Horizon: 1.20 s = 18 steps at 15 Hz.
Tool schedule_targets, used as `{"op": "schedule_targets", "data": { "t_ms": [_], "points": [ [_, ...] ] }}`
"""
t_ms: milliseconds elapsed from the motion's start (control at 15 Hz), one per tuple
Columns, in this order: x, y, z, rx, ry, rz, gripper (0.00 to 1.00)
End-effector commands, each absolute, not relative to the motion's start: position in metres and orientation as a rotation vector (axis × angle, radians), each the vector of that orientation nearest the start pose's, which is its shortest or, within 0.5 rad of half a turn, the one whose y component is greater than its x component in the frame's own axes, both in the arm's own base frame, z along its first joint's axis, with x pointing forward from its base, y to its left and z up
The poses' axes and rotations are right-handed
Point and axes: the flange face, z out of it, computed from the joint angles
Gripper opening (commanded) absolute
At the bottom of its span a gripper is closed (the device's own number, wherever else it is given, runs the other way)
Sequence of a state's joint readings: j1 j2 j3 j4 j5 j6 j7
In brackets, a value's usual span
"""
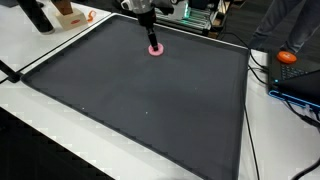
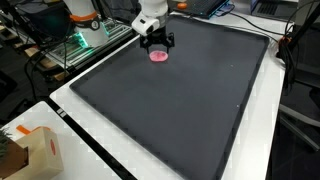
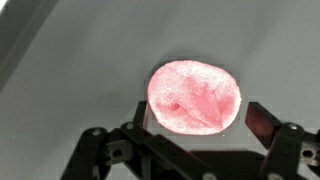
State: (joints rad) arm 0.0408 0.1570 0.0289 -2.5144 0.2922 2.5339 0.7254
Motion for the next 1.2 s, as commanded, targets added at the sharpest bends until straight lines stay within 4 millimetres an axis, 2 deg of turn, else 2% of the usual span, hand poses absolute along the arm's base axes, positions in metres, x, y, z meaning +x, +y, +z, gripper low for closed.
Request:
{"op": "schedule_targets", "data": {
  "t_ms": [0,67,200,800,933,1133],
  "points": [
    [0.4433,0.0275,0.1963,-2.742,1.291,0.246,1.00],
    [0.4430,0.0273,0.1946,-2.744,1.286,0.241,1.00],
    [0.4426,0.0273,0.1919,-2.748,1.275,0.237,0.74],
    [0.4427,0.0283,0.1891,-2.757,1.268,0.234,0.07],
    [0.4428,0.0289,0.1901,-2.755,1.272,0.236,0.00],
    [0.4431,0.0299,0.1918,-2.754,1.280,0.240,0.00]
  ]
}}
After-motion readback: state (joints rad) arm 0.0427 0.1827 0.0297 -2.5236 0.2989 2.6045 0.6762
